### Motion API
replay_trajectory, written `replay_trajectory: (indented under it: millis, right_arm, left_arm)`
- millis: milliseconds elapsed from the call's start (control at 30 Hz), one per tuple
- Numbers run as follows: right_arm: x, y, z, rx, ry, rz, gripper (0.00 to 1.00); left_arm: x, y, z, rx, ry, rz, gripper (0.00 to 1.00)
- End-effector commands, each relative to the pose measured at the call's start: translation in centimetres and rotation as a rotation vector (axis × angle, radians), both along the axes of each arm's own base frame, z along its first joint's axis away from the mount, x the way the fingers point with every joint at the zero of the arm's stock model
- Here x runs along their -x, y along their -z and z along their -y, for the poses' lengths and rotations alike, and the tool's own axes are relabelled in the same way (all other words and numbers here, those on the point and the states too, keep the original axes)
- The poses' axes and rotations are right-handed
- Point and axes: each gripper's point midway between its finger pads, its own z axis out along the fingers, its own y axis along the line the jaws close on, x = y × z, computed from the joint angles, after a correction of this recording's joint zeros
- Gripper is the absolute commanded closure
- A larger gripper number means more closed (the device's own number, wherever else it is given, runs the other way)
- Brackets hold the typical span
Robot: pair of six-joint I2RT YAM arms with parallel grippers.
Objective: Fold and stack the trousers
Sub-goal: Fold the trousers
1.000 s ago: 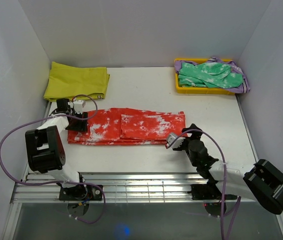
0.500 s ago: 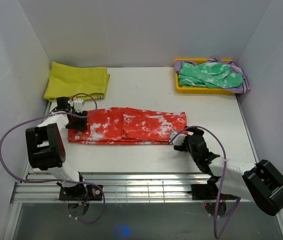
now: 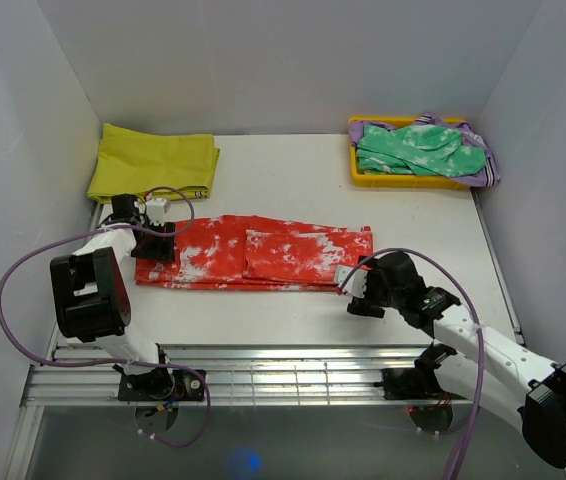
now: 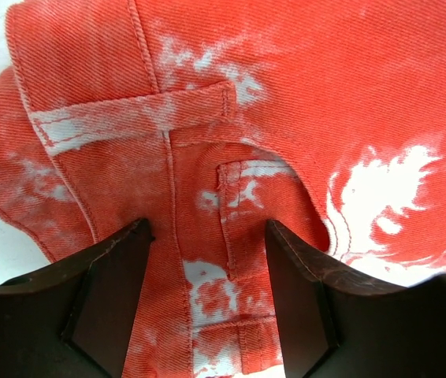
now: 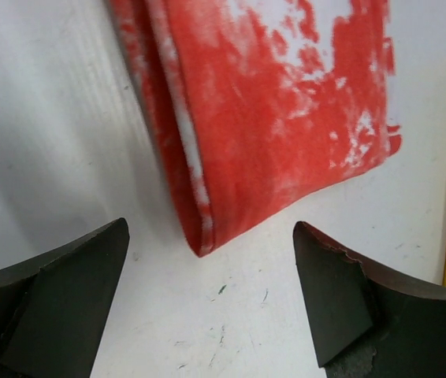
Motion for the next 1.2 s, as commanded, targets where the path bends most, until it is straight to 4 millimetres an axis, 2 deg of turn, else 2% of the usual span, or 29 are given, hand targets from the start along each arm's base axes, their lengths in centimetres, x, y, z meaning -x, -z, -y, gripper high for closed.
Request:
replay_trajectory:
  millis: [0, 33, 67, 100, 133, 200, 233, 267, 300, 333, 367, 433, 467, 500, 533, 567, 633, 667, 733, 767, 800, 867, 900, 967, 1000, 1100, 1167]
  right_arm:
    - [3.4, -0.1, -0.4, 0.034, -0.151, -0.129, 0.10]
    - [4.7, 0.1, 0.0, 0.051, -0.184, -0.172, 0.10]
    - [5.0, -0.6, -0.3, 0.044, -0.219, -0.164, 0.10]
    - [4.9, -2.3, -0.9, 0.001, -0.235, -0.134, 0.10]
    - [5.4, -3.2, -1.8, -0.049, -0.257, -0.148, 0.10]
    - [5.2, -4.3, -3.0, -0.125, -0.209, -0.212, 0.10]
    - [4.4, -6.3, -4.1, -0.176, -0.194, -0.216, 0.10]
    - [4.1, -5.6, -4.8, -0.196, -0.134, -0.323, 0.09]
    - [3.6, -6.4, -5.5, -0.250, -0.122, -0.373, 0.07]
    - [2.3, -8.5, -6.5, -0.308, -0.113, -0.378, 0.06]
    - [1.6, -8.0, -7.1, -0.330, -0.091, -0.449, 0.05]
    - [0.1, -9.8, -8.2, -0.439, -0.063, -0.531, 0.01]
    - [-0.3, -8.6, -8.5, -0.448, -0.036, -0.617, 0.00]
    - [-0.5, -8.9, -8.7, -0.505, -0.037, -0.675, 0.06]
    - [-0.7, -8.6, -8.7, -0.537, -0.007, -0.733, 0.08]
    - [-1.0, -7.3, -8.8, -0.548, 0.013, -0.803, 0.09]
    - [-1.4, -6.3, -8.0, -0.613, 0.045, -0.895, 0.14]
    - [-1.5, -4.5, -7.5, -0.625, 0.085, -0.970, 0.16]
    - [-1.9, -3.4, -5.8, -0.702, 0.131, -1.059, 0.21]
    - [-1.8, -1.5, -5.3, -0.710, 0.172, -1.130, 0.22]
    - [-2.0, -0.6, -4.1, -0.730, 0.221, -1.157, 0.24]
    - [-1.9, 1.9, -2.8, -0.722, 0.287, -1.217, 0.26]
    - [-2.3, 2.8, -1.6, -0.721, 0.336, -1.213, 0.27]
    - [-2.5, 4.3, -0.8, -0.689, 0.379, -1.223, 0.30]
    - [-3.4, 4.7, 0.7, -0.692, 0.431, -1.197, 0.30]
    - [-4.2, 4.6, 1.8, -0.659, 0.469, -1.148, 0.31]
    - [-4.6, 2.9, 1.9, -0.662, 0.457, -1.120, 0.31]
  left_arm:
    - [1.7, 0.1, 0.0, 0.017, -0.014, -0.054, 0.29]
    - [1.7, 0.0, 0.1, 0.020, -0.012, -0.053, 0.29]
    - [1.7, 0.0, 0.1, 0.023, -0.012, -0.054, 0.29]
    - [1.6, -0.1, 0.2, 0.026, -0.012, -0.051, 0.29]
    - [1.6, -0.3, 0.5, 0.044, -0.005, -0.047, 0.29]
    - [1.5, -0.7, 1.1, 0.066, 0.015, -0.029, 0.29]
    - [1.5, -1.0, 1.3, 0.079, 0.023, -0.016, 0.29]
    - [1.6, -1.6, 2.1, 0.113, 0.045, 0.004, 0.29]
    - [1.6, -1.9, 2.5, 0.127, 0.054, 0.015, 0.29]
    - [1.8, -2.2, 2.8, 0.148, 0.048, 0.017, 0.29]
    - [1.6, -2.9, 3.4, 0.179, 0.060, 0.031, 0.29]
    - [1.5, -4.1, 4.1, 0.213, 0.075, 0.049, 0.30]
    - [1.2, -4.8, 4.3, 0.224, 0.082, 0.065, 0.30]
    - [0.8, -6.3, 4.8, 0.245, 0.104, 0.110, 0.30]
    - [0.7, -7.1, 5.1, 0.261, 0.118, 0.135, 0.30]
    - [0.6, -7.9, 5.6, 0.277, 0.137, 0.159, 0.30]
    - [0.7, -10.0, 6.9, 0.336, 0.187, 0.213, 0.29]
    - [0.9, -10.5, 7.4, 0.357, 0.208, 0.226, 0.28]
    - [1.4, -10.7, 8.1, 0.394, 0.232, 0.227, 0.28]
    - [1.5, -10.3, 8.1, 0.396, 0.227, 0.214, 0.27]
    - [1.7, -9.6, 8.0, 0.395, 0.211, 0.191, 0.28]
    - [2.1, -7.0, 7.0, 0.369, 0.161, 0.114, 0.30]
    - [2.2, -6.1, 6.2, 0.370, 0.119, 0.089, 0.31]
    - [2.5, -4.2, 5.4, 0.393, 0.069, 0.029, 0.33]
    - [2.5, -3.8, 4.4, 0.402, 0.022, 0.018, 0.34]
    - [2.4, -2.3, 3.0, 0.381, -0.020, -0.015, 0.36]
    - [2.3, -2.4, 3.2, 0.389, 0.008, -0.009, 0.36]
